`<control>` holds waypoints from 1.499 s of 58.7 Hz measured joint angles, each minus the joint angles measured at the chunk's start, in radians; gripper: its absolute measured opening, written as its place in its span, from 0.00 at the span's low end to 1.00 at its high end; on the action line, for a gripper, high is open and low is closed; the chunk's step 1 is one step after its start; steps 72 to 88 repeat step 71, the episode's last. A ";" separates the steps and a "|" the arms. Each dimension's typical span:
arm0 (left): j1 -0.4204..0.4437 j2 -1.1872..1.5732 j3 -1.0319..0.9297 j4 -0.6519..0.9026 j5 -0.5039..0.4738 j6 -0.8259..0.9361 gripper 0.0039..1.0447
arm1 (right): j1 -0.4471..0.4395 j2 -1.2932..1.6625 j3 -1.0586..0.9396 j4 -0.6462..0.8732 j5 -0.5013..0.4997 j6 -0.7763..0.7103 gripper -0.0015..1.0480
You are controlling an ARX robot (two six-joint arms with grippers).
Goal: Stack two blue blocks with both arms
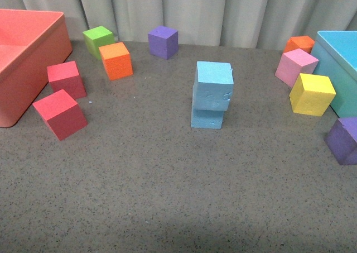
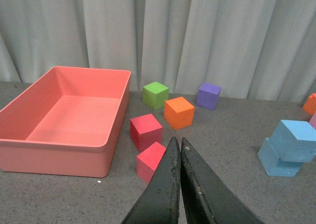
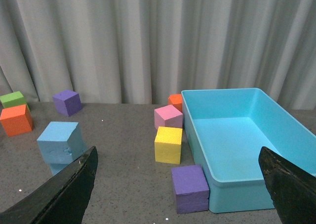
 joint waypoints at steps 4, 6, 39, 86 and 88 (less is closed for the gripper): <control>0.000 -0.015 0.000 -0.014 0.000 0.000 0.03 | 0.000 0.000 0.000 0.000 0.000 0.000 0.91; 0.000 -0.028 0.000 -0.027 0.000 0.000 0.03 | 0.000 0.000 0.000 0.000 0.000 0.000 0.91; 0.000 -0.187 0.000 -0.193 0.002 0.000 0.66 | 0.000 0.000 0.000 0.000 0.000 0.000 0.91; 0.000 -0.187 0.000 -0.193 0.002 0.002 0.94 | 0.000 0.000 0.000 0.000 0.000 0.000 0.91; 0.000 -0.187 0.000 -0.193 0.002 0.002 0.94 | 0.000 0.000 0.000 0.000 0.000 0.000 0.91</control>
